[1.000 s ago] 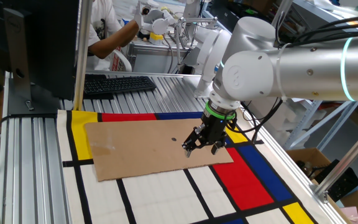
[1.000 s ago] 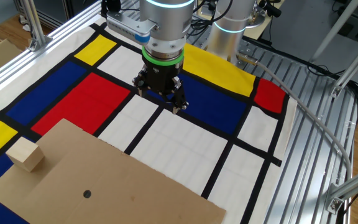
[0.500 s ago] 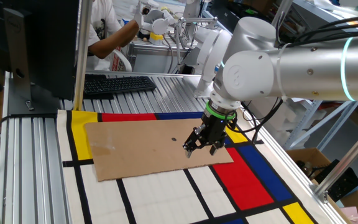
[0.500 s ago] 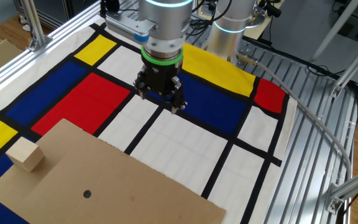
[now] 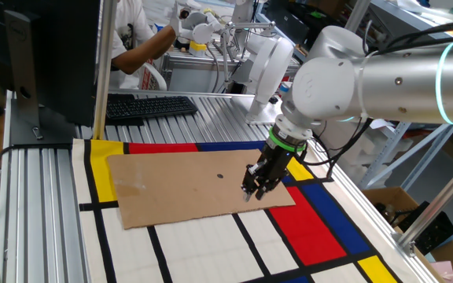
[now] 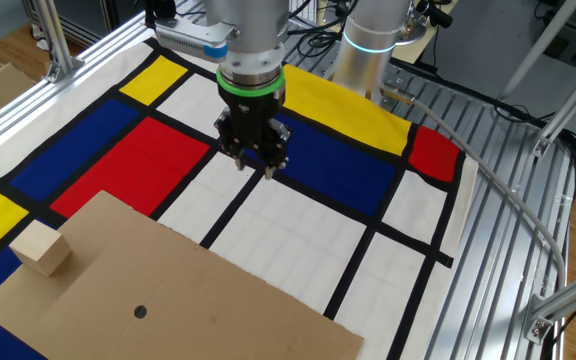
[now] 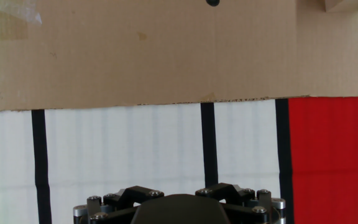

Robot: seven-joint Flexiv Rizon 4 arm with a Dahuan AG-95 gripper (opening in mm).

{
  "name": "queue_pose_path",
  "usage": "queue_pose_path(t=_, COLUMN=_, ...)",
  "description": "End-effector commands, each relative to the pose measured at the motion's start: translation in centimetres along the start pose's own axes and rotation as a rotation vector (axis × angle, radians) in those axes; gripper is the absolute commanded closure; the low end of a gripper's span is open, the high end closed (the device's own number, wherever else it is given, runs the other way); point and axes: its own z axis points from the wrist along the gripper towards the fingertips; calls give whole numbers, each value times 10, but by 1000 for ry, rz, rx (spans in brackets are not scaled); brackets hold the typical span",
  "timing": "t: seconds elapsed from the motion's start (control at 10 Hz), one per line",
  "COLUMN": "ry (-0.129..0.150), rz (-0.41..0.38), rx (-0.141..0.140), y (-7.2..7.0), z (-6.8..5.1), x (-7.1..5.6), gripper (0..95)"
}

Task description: Grab the block and place it at the designated location

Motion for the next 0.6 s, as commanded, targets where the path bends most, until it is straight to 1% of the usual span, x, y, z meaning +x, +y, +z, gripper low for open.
queue_pose_path(t=0.1, ry=3, rz=10, rx=30, y=-1, z=0, x=0, gripper=950)
queue_pose_path(t=0.2, ry=4, rz=10, rx=40, y=-1, z=0, x=0, gripper=950)
queue_pose_path(t=0.5, ry=8, rz=9, rx=44, y=-1, z=0, x=1, gripper=950)
queue_pose_path(t=0.6, ry=7, rz=10, rx=53, y=-1, z=0, x=1, gripper=950)
